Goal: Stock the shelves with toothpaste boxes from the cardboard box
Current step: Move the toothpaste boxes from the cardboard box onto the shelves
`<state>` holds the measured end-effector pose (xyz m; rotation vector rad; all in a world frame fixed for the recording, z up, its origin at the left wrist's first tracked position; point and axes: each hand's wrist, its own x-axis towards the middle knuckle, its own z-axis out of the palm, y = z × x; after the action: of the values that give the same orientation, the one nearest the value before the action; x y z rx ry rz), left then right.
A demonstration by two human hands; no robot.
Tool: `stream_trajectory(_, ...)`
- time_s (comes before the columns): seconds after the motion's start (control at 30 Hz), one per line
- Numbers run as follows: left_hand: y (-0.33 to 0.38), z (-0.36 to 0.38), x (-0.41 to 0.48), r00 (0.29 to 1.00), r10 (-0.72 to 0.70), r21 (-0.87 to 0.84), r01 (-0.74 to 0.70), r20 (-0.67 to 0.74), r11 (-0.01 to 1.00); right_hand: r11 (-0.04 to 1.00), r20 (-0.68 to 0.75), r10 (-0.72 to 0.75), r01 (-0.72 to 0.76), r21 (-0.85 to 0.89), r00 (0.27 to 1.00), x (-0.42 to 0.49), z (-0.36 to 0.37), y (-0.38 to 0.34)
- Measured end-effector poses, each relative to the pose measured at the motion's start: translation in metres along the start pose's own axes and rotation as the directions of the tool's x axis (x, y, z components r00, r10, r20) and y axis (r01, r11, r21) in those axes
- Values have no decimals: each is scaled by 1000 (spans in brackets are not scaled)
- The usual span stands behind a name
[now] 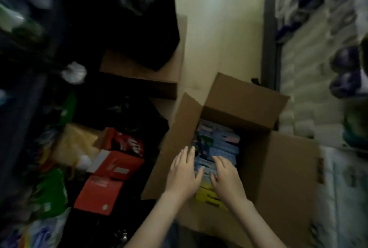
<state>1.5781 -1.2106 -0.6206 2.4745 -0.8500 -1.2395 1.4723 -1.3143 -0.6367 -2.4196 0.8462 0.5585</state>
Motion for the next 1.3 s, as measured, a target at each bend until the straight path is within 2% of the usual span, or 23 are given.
stream_trajectory(0.13, 0, 80, 55, 985, 60, 96, -76, 159, 993, 984, 134, 175, -178, 8, 975, 13, 59, 89)
stream_trajectory(0.33, -39, 181, 110, 927, -104, 270, 2, 361, 963, 919, 377, 350, -393, 41, 857, 31, 149, 176)
stream_trajectory(0.43, -66, 213, 118, 897, -164, 285, 45, 411, 957, 903, 493, 335, -423, 75, 803, 39, 180, 193)
stream_trajectory(0.53, -82, 230, 118, 868, -188, 301, 47, 459, 952, 897, 648, 245, -422, 130, 721, 52, 191, 198)
stream_trajectory(0.63, -88, 236, 118, 861, -189, 313, 37, 472, 949, 887, 711, 198, -432, 163, 675, 65, 191, 206)
stream_trajectory(0.7, -90, 238, 118, 877, -168, 290, 35, 451, 956, 890, 705, 205, -428, 154, 679, 71, 191, 210)
stream_trajectory(0.77, -92, 241, 121, 897, -117, 196, 35, 426, 980, 874, 686, 206, -447, 193, 698, 77, 193, 210)
stream_trajectory(0.87, -90, 242, 129, 923, -86, -151, 153, 375, 977, 826, 627, 220, -484, 287, 747, 87, 199, 205)
stream_trajectory(0.93, -85, 242, 138, 947, -95, -293, 189, 307, 937, 855, 512, 259, -441, 274, 819, 93, 205, 199)
stream_trajectory(1.0, -80, 243, 149, 965, -103, -265, 168, 242, 950, 877, 346, 320, -414, 245, 882, 99, 210, 195)
stream_trajectory(1.13, -78, 247, 170, 964, -117, -95, 143, 238, 985, 903, 129, 371, -390, 178, 920, 120, 221, 196)
stream_trajectory(1.23, -81, 243, 185, 958, -103, 40, 96, 266, 995, 933, 116, 339, -349, 90, 934, 143, 231, 204)
stream_trajectory(1.3, -84, 237, 193, 958, -102, 56, 90, 267, 994, 940, 140, 334, -340, 16, 932, 154, 236, 206)
